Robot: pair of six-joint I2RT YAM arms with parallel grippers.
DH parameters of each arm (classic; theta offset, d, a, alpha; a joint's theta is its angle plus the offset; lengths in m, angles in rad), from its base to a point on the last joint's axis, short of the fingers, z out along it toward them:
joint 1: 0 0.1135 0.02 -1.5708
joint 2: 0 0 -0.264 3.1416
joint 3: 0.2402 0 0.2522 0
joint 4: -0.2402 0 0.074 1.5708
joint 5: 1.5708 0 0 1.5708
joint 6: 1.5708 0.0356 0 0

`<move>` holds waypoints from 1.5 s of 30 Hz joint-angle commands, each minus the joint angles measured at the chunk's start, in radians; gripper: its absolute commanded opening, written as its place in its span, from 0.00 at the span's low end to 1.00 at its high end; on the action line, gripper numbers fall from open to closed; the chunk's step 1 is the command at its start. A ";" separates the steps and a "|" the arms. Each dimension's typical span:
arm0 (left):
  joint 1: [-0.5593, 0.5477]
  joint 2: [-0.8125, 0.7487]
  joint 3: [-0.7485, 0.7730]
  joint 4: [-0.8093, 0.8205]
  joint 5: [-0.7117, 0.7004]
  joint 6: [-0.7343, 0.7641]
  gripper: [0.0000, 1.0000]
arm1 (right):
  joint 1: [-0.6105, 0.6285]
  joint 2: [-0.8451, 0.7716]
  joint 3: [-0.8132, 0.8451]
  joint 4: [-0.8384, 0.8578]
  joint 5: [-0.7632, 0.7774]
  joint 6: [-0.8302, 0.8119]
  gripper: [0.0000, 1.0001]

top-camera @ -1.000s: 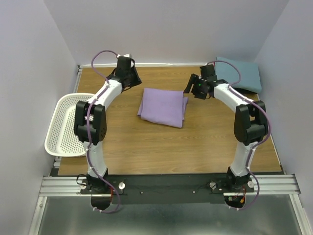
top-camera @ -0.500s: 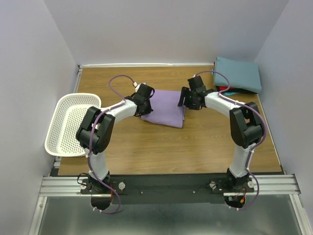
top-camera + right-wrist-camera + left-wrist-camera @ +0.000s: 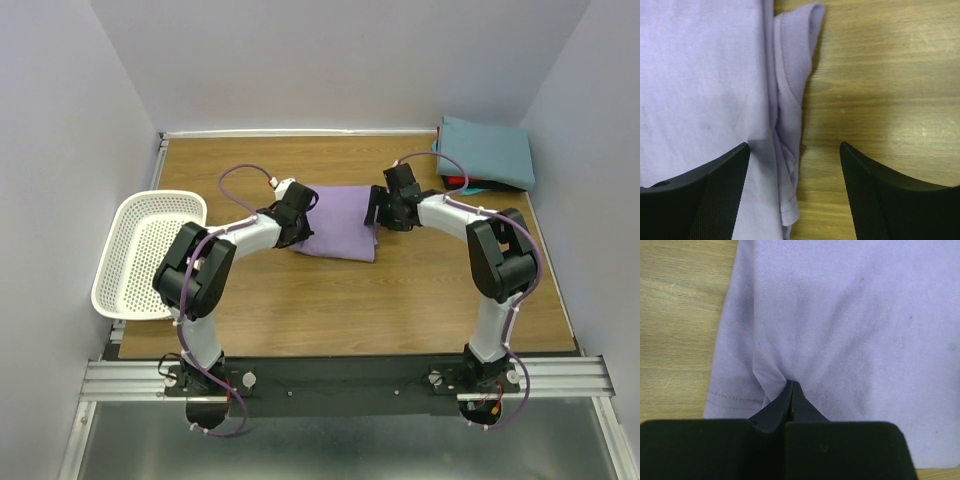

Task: Fold and stack the t-shirts
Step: Neatly place the folded tshirt to the corner

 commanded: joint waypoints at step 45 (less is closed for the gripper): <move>0.120 -0.306 0.201 -0.287 0.039 0.280 0.00 | 0.033 0.178 0.474 -0.094 0.454 -0.635 0.00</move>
